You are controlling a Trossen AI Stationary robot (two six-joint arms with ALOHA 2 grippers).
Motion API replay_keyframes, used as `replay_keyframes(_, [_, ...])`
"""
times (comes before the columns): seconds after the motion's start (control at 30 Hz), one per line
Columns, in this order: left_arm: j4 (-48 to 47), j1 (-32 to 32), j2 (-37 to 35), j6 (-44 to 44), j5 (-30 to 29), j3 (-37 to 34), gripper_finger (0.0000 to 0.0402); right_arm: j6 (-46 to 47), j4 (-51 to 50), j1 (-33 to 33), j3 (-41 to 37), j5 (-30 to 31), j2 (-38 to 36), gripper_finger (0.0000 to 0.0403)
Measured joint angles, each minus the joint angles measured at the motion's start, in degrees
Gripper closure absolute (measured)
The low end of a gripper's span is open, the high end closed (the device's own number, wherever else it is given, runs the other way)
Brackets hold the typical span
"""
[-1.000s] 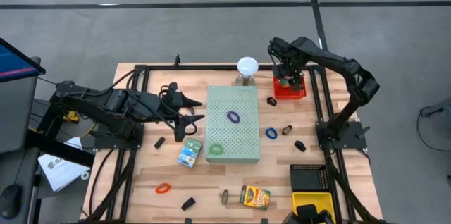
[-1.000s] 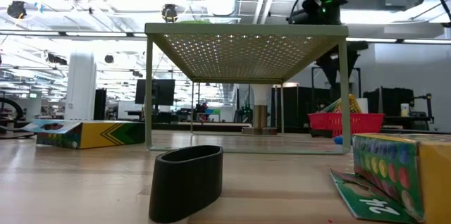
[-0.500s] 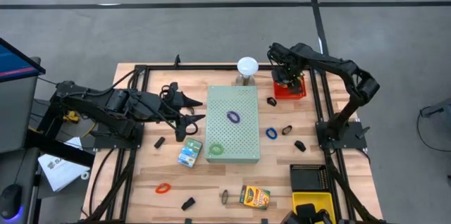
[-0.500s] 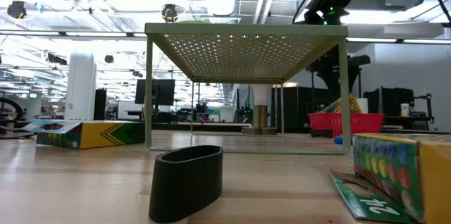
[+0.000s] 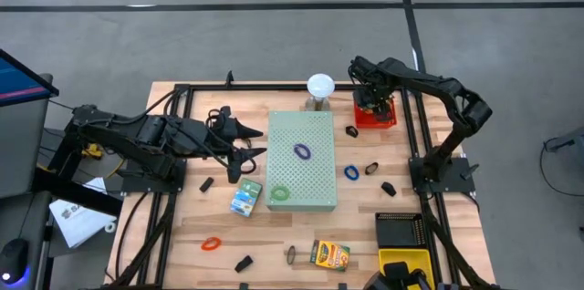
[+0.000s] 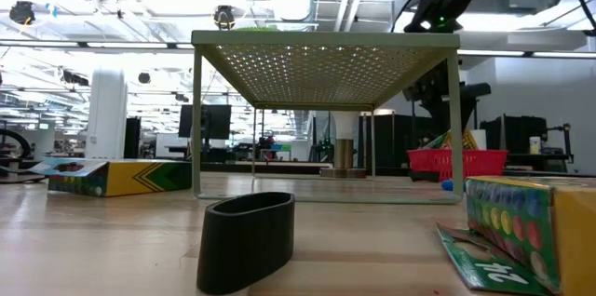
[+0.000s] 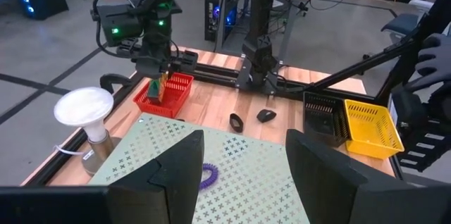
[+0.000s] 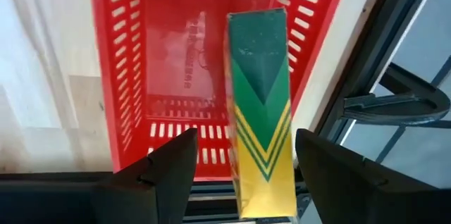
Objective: Pick & Place Office Desk Supplies
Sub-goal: Put the top left yellow crayon box into the red bin
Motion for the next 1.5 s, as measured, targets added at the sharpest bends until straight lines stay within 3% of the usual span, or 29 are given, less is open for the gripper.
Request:
replay_keyframes(0.23, [0.67,0.00,0.00,-0.14,0.00,0.00,0.0206,0.00,2.57,-0.25,-0.14,-0.02,0.00,0.0172])
replay_keyframes(0.6, [1.15,0.00,0.00,-0.77,0.02,-0.04,0.0206,0.92,0.29,-0.39,-0.07,0.35,5.05,0.0216])
replay_keyframes(1.03, [1.08,0.00,-0.02,-1.75,0.00,-0.04,0.0206,5.22,0.76,-0.87,1.57,-0.90,4.66,0.0306])
replay_keyframes(1.3, [1.07,0.00,-0.02,-1.77,0.00,-0.04,0.0206,10.46,1.27,-2.39,3.59,-5.23,4.63,0.0283])
replay_keyframes(1.5, [1.07,0.00,-0.02,-1.92,0.00,-0.04,0.0206,11.02,1.77,-3.81,3.64,-7.05,4.59,0.0294])
